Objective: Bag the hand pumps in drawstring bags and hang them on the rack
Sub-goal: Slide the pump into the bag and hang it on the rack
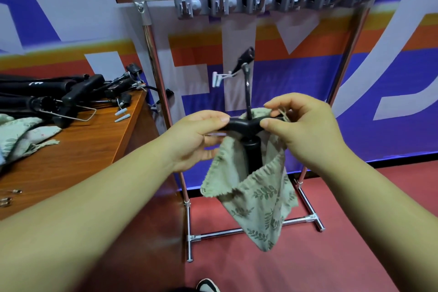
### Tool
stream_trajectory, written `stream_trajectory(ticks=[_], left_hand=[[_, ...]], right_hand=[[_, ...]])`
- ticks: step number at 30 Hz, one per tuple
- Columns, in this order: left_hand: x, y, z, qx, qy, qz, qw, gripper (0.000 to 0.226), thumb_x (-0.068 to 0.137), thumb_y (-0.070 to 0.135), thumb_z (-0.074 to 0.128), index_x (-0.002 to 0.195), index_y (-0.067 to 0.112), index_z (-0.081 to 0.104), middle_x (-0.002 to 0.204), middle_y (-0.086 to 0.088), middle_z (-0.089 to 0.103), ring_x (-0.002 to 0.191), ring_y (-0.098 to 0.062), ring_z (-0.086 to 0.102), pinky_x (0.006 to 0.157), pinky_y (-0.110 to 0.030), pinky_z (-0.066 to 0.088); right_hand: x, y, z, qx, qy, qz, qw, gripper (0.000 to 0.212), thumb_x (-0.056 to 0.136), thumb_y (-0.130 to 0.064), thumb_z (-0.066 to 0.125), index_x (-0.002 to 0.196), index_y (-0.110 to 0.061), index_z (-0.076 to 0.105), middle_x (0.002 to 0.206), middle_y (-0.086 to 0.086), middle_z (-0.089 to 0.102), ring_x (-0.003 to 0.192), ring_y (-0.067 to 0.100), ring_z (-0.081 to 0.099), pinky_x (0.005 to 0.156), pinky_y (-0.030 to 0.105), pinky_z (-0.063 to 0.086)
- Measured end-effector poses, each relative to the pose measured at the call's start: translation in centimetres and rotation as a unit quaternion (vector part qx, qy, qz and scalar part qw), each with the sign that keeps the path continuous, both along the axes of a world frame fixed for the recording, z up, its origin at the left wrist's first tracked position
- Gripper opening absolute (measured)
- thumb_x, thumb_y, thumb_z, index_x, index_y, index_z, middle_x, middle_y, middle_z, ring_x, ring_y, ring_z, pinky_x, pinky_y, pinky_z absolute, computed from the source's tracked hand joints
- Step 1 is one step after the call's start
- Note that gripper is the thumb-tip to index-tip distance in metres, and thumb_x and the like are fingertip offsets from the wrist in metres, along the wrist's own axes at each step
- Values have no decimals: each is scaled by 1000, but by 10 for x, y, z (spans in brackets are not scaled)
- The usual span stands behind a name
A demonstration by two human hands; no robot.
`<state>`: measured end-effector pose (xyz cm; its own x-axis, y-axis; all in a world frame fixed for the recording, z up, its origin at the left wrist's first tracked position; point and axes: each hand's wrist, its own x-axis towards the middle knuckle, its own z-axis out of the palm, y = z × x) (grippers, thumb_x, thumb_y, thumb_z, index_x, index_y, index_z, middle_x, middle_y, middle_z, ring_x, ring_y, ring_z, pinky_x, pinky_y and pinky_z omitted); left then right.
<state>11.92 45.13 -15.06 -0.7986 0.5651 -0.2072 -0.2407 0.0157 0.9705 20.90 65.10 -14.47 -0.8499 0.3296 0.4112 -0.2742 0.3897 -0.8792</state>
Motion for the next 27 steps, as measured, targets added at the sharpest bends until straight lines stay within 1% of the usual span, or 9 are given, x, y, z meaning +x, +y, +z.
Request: stream_trajectory(ticks=[3,5,7,9,11,14,20,24,27], left_hand=[[-4,-1,-7,-52,-7,-23,998,30,87,38,71,114,24,67,108,-4,75,92,-20,68,89,-40,51],[-8,-1,-10,-98,13,-15,995,42,80,39,72,120,24,67,110,-5,75,97,-20,70,90,-42,52],[-10,-2,-14,-188,60,-17,980,29,84,31,72,112,24,70,103,-3,74,93,-17,69,82,-38,52],[-12,-4,-21,-278,84,-30,956,13,88,24,73,100,21,71,88,-1,71,84,-16,68,74,-34,51],[-14,-5,-27,-326,89,-35,940,6,88,17,73,92,17,69,75,0,70,75,-15,70,68,-32,54],[-15,-4,-29,-336,92,-22,937,8,88,5,71,87,12,68,65,-2,71,61,-10,70,58,-27,56],[-18,-7,-20,-281,71,51,956,8,86,4,76,94,5,73,59,-6,70,49,-8,62,44,-18,50],[-23,-9,-16,-241,71,71,965,11,92,4,70,99,12,71,62,-6,68,53,-10,64,48,-20,51],[-24,-11,-20,-288,164,48,942,9,93,7,68,94,16,70,76,-7,68,66,-14,68,53,-24,52]], right_hand=[[1,8,4,-32,16,-42,998,30,77,-3,81,83,-31,72,72,-13,66,65,2,61,61,17,51],[2,12,5,-37,21,-59,997,29,78,-4,81,84,-31,72,72,-16,65,67,3,60,66,20,52],[2,15,5,-46,21,-67,996,29,78,-4,81,85,-30,72,72,-17,64,67,3,59,68,21,52],[3,17,5,-54,24,-73,996,27,78,-3,81,86,-28,72,72,-15,63,67,2,58,67,21,52],[4,17,5,-61,27,-75,995,27,78,-3,80,86,-27,72,73,-15,63,66,2,58,67,19,51],[4,17,4,-63,24,-77,995,27,79,-2,80,86,-27,72,74,-14,63,66,1,58,67,17,51],[4,21,-2,-39,7,-99,994,23,81,-6,79,90,-27,72,77,-12,65,67,0,59,66,18,52],[4,21,-10,-37,-12,-107,994,22,80,-7,80,89,-26,72,76,-11,65,67,5,60,67,30,54],[5,22,-14,-41,-18,-109,993,22,80,-7,80,88,-26,73,76,-10,66,69,9,61,71,40,56]])
